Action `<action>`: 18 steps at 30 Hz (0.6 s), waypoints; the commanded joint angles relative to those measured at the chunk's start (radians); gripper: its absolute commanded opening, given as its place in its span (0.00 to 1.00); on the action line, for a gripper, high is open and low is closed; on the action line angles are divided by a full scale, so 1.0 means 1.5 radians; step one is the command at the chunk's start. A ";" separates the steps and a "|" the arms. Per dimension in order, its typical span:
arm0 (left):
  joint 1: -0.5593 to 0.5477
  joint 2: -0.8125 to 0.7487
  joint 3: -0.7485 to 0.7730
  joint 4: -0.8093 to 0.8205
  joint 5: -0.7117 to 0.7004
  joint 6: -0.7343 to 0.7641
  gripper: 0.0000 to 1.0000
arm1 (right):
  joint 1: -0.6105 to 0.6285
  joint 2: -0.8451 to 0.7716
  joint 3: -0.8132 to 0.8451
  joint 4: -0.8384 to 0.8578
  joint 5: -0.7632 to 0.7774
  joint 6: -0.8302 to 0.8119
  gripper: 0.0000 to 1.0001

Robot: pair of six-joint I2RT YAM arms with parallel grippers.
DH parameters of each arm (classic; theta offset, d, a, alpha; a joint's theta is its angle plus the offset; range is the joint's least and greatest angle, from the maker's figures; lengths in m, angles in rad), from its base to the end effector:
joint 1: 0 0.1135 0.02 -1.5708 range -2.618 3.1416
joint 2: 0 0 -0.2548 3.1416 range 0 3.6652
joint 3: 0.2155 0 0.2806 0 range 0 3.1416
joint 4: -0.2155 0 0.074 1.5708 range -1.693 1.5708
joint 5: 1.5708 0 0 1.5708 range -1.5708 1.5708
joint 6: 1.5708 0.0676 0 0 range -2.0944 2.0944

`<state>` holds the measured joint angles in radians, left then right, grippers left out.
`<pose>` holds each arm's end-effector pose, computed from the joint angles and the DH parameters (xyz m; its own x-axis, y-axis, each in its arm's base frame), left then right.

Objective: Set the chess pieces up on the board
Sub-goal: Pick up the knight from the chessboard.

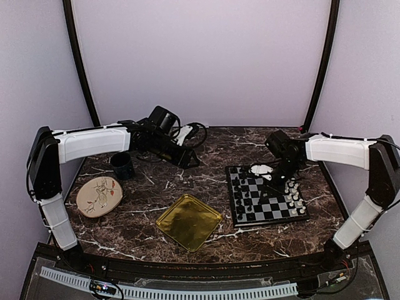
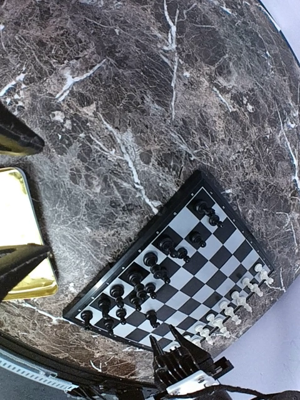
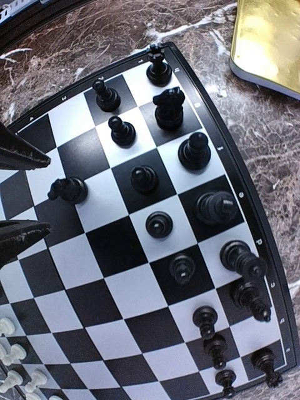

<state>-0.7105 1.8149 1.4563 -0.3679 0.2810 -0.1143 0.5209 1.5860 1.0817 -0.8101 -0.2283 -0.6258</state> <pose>0.3389 -0.3163 0.2284 -0.5896 0.3628 -0.7216 0.7212 0.6386 -0.2683 0.2772 0.1767 0.1531 -0.3669 -0.8683 -0.3338 -0.9247 0.3797 0.0289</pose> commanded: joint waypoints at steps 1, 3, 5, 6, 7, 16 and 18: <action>0.002 0.004 0.015 -0.005 0.009 0.001 0.51 | 0.017 -0.009 -0.016 0.017 0.003 -0.023 0.30; 0.002 0.004 0.015 -0.005 0.009 0.002 0.51 | 0.022 -0.002 -0.019 0.025 0.003 -0.022 0.30; 0.002 0.005 0.016 -0.005 0.008 0.002 0.51 | 0.025 0.001 -0.018 0.031 0.006 -0.021 0.29; 0.002 0.005 0.015 -0.005 0.009 0.002 0.51 | 0.028 0.010 -0.016 0.034 0.009 -0.019 0.29; 0.002 0.006 0.015 -0.005 0.010 0.002 0.51 | 0.028 0.024 -0.015 0.035 0.011 -0.018 0.28; 0.002 0.004 0.018 -0.009 0.013 0.003 0.51 | 0.029 0.051 -0.002 0.025 0.019 -0.020 0.11; 0.002 0.004 0.018 -0.009 0.014 0.003 0.51 | 0.028 0.051 0.005 0.018 0.018 -0.022 0.04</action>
<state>-0.7105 1.8217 1.4570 -0.3683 0.2844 -0.1139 0.5564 1.6535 1.0603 -0.7746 -0.2039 -0.6518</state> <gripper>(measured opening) 0.506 0.088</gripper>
